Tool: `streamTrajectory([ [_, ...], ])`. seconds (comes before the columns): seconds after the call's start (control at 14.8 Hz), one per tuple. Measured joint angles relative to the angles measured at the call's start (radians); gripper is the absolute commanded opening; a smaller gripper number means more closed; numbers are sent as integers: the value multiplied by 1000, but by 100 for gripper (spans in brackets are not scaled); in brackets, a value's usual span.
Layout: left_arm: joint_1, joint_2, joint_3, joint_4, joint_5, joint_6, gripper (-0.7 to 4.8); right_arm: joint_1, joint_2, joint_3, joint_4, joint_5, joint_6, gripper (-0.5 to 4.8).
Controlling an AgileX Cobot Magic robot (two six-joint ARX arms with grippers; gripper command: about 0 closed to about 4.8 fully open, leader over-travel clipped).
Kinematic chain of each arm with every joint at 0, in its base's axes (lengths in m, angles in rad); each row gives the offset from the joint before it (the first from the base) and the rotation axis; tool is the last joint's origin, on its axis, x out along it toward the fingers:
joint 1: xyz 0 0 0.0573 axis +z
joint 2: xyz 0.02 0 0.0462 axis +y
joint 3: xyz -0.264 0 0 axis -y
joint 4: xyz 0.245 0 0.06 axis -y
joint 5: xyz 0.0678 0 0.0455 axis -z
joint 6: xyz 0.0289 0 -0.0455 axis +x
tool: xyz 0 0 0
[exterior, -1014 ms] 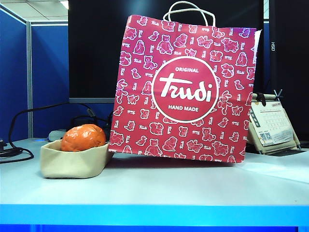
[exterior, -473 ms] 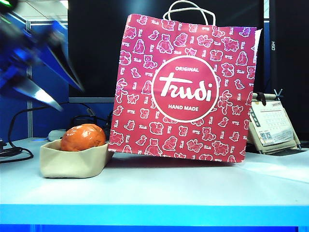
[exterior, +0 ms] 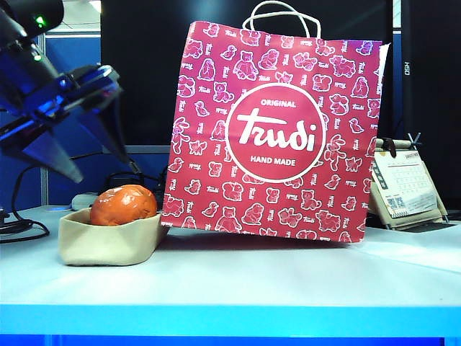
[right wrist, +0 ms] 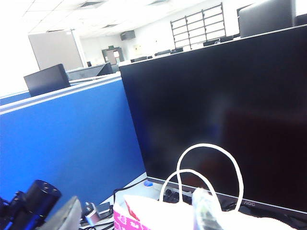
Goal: Open the paper bag and put two oranges into the paper bag.
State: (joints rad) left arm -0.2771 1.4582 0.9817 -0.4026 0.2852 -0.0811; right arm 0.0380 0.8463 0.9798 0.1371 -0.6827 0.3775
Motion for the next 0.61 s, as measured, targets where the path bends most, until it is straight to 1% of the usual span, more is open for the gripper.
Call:
streamTrajectory([
  [0.14,-2,30,0,2,2,0,449,0,0,0,-7,-11,0,297],
  [0.34,-7,97,1,21,45,-1,449,0,0,0,-24,-18,0,297],
  [0.61,-32,119,1,49,45,0,449,0,-1,0,-49,-18,0,297],
])
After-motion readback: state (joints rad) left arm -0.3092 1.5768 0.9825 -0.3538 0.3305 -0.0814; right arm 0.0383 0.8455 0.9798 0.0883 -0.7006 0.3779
